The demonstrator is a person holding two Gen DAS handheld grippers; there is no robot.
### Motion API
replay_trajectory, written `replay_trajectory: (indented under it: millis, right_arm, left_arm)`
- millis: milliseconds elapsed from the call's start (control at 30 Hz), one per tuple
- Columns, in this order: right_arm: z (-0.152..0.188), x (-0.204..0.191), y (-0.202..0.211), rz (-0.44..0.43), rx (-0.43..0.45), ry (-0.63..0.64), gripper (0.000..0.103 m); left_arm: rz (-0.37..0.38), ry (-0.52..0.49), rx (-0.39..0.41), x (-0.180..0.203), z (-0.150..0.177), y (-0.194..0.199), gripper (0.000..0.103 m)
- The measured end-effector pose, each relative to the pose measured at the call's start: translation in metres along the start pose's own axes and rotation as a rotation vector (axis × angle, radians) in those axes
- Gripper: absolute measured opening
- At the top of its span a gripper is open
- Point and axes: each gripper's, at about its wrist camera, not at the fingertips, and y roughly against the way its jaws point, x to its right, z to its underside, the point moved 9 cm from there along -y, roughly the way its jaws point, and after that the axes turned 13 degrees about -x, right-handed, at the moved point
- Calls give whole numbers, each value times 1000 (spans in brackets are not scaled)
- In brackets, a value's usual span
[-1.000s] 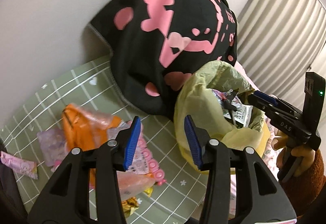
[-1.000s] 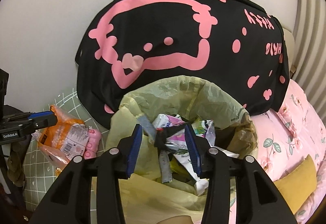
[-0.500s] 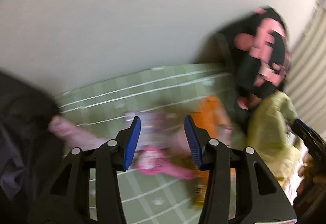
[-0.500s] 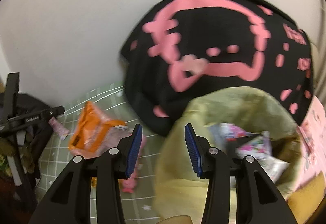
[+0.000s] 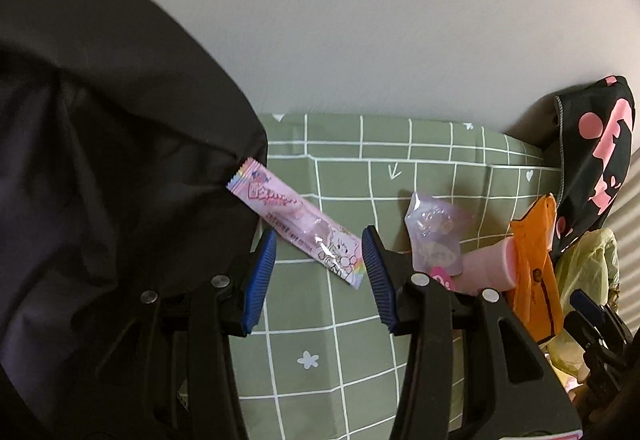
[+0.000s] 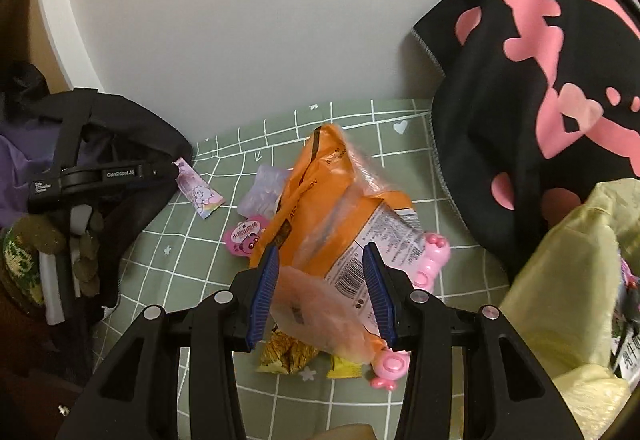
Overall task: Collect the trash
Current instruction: 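Grasp the pink candy stick wrapper with the left tool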
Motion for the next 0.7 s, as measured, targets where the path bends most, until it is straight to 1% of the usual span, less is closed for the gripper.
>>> replay_trajectory:
  millis: [67,167,300,333,400,467,500,633,667,700]
  right_arm:
    - [-2,4,-1,12,8,-13,41]
    - [-4,15,-1,34,18,-37,41]
    - [-3,29,-9,28,-10,-68,41]
    - [-3,31,-11,27,-13,-71,41]
    - [-1,33,-11,30,-20,-67,41]
    - [-1,37,-11,42,-21,-62,41]
    - [-1,39,-11,48,-23,-62,41]
    - [1,49,-13,59,-33,-86,41]
    - [3,50,-13,61,-34,-90,41]
    - [4,51,-13,62,-36,-94,41]
  left_arm:
    - [16,13,-11,-1,-1,-5,43]
    - [20,39,-26,0,-5,-16,43]
    - [-34,41,-36,-1,-14,-33,43]
    - [-57,45,-38,-2,-17,-37,43]
    - [-76,63,-43,-7,-21,-44,43]
    - [-92,85,-49,-13,-25,-49,42]
    - [-94,91,-38,-14,-27,-49,43]
    - [-113,90,-43,-15,-33,-51,42]
    - [-114,92,-47,-15,-34,-52,39]
    - [-108,94,-49,-15,-34,-52,28]
